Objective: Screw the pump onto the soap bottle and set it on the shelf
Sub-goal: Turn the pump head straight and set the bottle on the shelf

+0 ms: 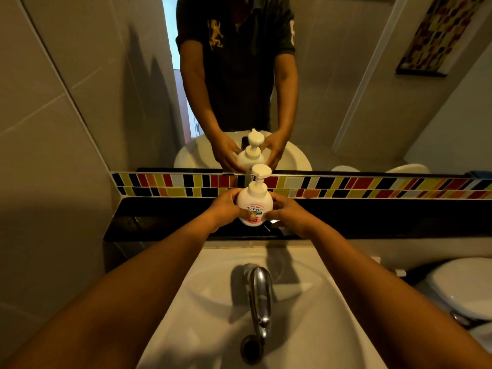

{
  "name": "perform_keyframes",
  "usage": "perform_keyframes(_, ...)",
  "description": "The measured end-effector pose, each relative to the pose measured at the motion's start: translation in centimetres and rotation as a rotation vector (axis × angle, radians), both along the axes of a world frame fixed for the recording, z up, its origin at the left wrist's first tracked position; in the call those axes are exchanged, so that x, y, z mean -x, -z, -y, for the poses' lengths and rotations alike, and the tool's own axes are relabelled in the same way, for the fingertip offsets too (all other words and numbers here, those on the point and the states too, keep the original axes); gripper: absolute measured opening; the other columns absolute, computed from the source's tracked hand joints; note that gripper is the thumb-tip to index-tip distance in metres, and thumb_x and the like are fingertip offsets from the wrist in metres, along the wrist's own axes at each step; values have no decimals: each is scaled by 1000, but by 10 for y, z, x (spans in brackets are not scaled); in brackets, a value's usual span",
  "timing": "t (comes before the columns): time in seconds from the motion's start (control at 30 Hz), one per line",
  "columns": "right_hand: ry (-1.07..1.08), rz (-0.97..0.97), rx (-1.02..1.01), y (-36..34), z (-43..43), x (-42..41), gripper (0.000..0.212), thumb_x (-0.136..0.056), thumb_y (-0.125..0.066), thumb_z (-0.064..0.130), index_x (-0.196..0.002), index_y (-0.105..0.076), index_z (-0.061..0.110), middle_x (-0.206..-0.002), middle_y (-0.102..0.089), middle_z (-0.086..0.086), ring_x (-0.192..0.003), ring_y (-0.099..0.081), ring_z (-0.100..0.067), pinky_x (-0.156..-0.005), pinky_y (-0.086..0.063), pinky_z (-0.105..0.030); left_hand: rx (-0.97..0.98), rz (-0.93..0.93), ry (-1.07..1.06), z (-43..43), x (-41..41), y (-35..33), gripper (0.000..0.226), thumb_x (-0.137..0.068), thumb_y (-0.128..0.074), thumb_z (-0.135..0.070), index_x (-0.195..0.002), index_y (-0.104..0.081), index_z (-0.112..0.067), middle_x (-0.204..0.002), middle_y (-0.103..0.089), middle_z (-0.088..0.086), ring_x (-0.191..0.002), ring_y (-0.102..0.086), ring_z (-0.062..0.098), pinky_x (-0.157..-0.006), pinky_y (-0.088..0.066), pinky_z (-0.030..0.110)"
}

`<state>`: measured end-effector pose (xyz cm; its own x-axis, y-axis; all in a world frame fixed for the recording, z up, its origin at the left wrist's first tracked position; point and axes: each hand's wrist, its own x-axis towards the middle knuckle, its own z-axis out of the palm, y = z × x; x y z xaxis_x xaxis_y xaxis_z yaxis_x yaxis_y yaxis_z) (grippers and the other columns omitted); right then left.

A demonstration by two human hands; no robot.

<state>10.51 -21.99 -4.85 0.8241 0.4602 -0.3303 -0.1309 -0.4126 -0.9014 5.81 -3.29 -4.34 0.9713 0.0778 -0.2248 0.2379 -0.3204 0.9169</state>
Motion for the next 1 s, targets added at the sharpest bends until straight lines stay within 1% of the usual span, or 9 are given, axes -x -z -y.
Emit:
perform_keyframes(0.1,19,46,-23,4,-3,0,71,-81,-74,0,-144,-48,21,-127,-64,-9,-114,-63,-27,-87,-57,-36,-16,2,-13,0,-4,5,69,-66,-85,-6,-129,-56,-14,-127,-63,6,-115,-60,24,-97,-51,43)
perform_keyframes(0.2,35,66,-24,7,-4,-4,70,-81,-74,-1,-142,-49,21,-130,-63,-9,-116,-62,-27,-87,-57,-35,-26,-3,-12,-1,-7,8,71,-67,-84,-5,-131,-54,-15,-130,-62,7,-119,-58,26,-99,-50,45)
perform_keyframes(0.37,52,96,-25,12,-5,-9,67,-80,-74,-2,-139,-54,21,-132,-63,-9,-121,-61,-27,-99,-53,-48,-18,-8,-7,-4,-9,14,69,-70,-81,-1,-132,-53,-16,-132,-61,7,-120,-57,26,-100,-50,43)
perform_keyframes(0.57,66,76,-31,13,-7,-12,64,-82,-74,0,-139,-54,20,-134,-63,-10,-122,-60,-27,-99,-53,-45,-40,-11,17,-9,-15,17,68,-70,-82,-4,-130,-54,-17,-131,-62,7,-120,-58,26,-102,-49,47)
perform_keyframes(0.7,2,57,45,2,-5,-15,65,-83,-73,3,-141,-49,19,-128,-65,-10,-110,-65,-25,-83,-57,-32,-71,1,33,-12,-17,20,69,-69,-83,-7,-131,-54,-18,-131,-62,6,-119,-59,24,-102,-49,46)
perform_keyframes(0.77,74,45,33,-12,-4,-18,62,-87,-68,2,-143,-46,17,-114,-65,-8,-97,-65,-21,-73,-55,-26,-69,4,31,-12,-19,22,68,-69,-83,-7,-130,-55,-18,-130,-63,6,-118,-59,24,-102,-49,45)
perform_keyframes(0.83,208,58,-40,-30,-2,-22,47,-92,-60,4,-137,-52,13,-99,-66,-7,-84,-64,-18,-67,-53,-25,-64,-1,34,-14,-20,23,68,-68,-84,-6,-129,-56,-18,-128,-65,6,-118,-60,24,-101,-50,44)
perform_keyframes(0.9,276,25,-178,-45,-2,-23,32,-97,-56,15,-128,-59,8,-87,-67,-9,-73,-62,-20,-61,-52,-28,-67,-4,33,-16,-20,25,70,-65,-85,-6,-128,-57,-18,-126,-66,5,-117,-61,23,-101,-50,45)
perform_keyframes(1.0,218,-37,-285,-62,-10,-19,37,-99,-52,35,-120,-61,6,-81,-70,-15,-64,-66,-23,-53,-52,-30,-74,-4,29,-17,-22,27,70,-64,-86,-7,-128,-58,-18,-125,-66,5,-116,-62,24,-100,-51,45)
